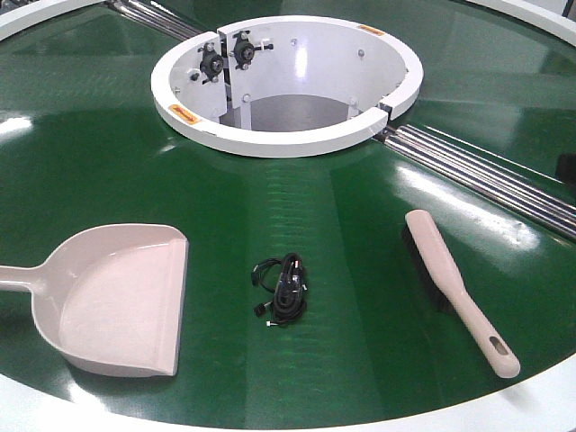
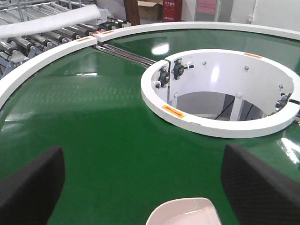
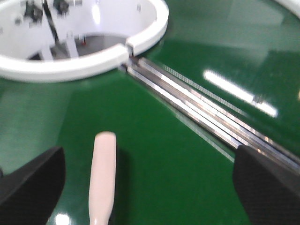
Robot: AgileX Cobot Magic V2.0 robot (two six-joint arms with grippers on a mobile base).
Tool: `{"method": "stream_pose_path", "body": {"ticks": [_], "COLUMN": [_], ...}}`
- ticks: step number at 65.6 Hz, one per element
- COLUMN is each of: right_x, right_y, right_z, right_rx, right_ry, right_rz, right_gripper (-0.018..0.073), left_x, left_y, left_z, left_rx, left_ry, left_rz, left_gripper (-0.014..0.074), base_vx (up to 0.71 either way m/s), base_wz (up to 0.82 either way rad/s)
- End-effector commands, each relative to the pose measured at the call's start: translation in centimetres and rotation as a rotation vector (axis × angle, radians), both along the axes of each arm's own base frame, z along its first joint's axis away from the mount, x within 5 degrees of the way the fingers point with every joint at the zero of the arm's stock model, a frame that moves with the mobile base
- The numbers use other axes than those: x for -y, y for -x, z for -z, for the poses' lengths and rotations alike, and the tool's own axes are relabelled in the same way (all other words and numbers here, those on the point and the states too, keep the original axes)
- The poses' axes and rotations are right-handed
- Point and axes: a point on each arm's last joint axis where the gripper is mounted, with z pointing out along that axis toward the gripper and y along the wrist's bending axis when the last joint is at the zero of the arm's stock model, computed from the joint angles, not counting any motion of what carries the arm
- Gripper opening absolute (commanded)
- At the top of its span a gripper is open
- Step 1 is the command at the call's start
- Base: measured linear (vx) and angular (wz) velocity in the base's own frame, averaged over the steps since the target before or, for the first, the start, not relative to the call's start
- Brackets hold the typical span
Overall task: Clean and inspect green conveyor with broom and dustpan
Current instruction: 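Reach the right gripper down and grasp the pink brush handle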
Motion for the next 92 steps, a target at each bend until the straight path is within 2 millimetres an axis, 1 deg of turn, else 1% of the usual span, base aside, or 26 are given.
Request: {"method": "stream_pose_path", "body": {"ticks": [1,7,15,20,34,37,39,45,46,50,57,65,72,80,92], "right_x": [-0.3,-1.2,-2.1,-2.4,-2.7,-2.8,-2.9,-3.1,-3.1,-3.3,-3.4,-3.5,-3.7,-4.2,-4.2], "right_y": [-0.7,-2.3,-5.3,-7.8,-14.0,-15.1,-16.1,-18.0,-18.4,-19.6,-21.2,-22.2,-22.6,-22.9,-23.2], "right_z": [-1.4,-1.1,-0.1,0.9,2.6,3.1,3.8,4.9,5.3,6.2,7.7,9.5,10.9,12.1,12.9], "right_rx": [0.011,-0.062,-0.182,-0.271,-0.428,-0.462,-0.502,-0.585,-0.604,-0.651,-0.707,-0.762,-0.801,-0.836,-0.852], "right_ry": [0.022,0.014,0.014,-0.002,-0.028,-0.027,-0.022,-0.016,-0.018,-0.022,-0.022,-0.022,-0.031,-0.066,-0.072], "right_rz": [-0.036,-0.078,-0.120,-0.118,-0.105,-0.107,-0.112,-0.133,-0.135,-0.139,-0.143,-0.144,-0.168,-0.209,-0.209], "right_gripper": [0.0673,0.0652,0.0633,0.0631,0.0624,0.0623,0.0622,0.0617,0.0617,0.0613,0.0606,0.0600,0.0592,0.0589,0.0589], "left_x": [0.1,0.1,0.1,0.1,0.1,0.1,0.1,0.1,0.1,0.1,0.1,0.1,0.1,0.1,0.1], "left_y": [0.1,0.1,0.1,0.1,0.1,0.1,0.1,0.1,0.1,0.1,0.1,0.1,0.1,0.1,-0.4], "left_z": [-1.5,-1.5,-1.5,-1.5,-1.5,-1.5,-1.5,-1.5,-1.5,-1.5,-1.5,-1.5,-1.5,-1.4,-1.2], "left_rx": [0.087,0.087,0.087,0.086,0.085,0.085,0.085,0.085,0.085,0.085,0.085,0.085,0.085,0.083,0.062], "left_ry": [0.006,0.006,0.006,0.006,0.006,0.006,0.006,0.006,0.006,0.006,0.006,0.006,0.006,0.006,0.006], "left_rz": [0.004,0.004,0.004,0.004,0.004,0.004,0.004,0.004,0.004,0.004,0.004,0.004,0.004,0.004,0.004], "left_gripper": [0.0596,0.0587,0.0587,0.0587,0.0587,0.0587,0.0587,0.0587,0.0587,0.0587,0.0587,0.0587,0.0587,0.0587,0.0587], "base_vx": [0.00,0.00,0.00,0.00,0.00,0.00,0.00,0.00,0.00,0.00,0.00,0.00,0.00,0.00,0.00], "base_wz": [0.00,0.00,0.00,0.00,0.00,0.00,0.00,0.00,0.00,0.00,0.00,0.00,0.00,0.00,0.00]}}
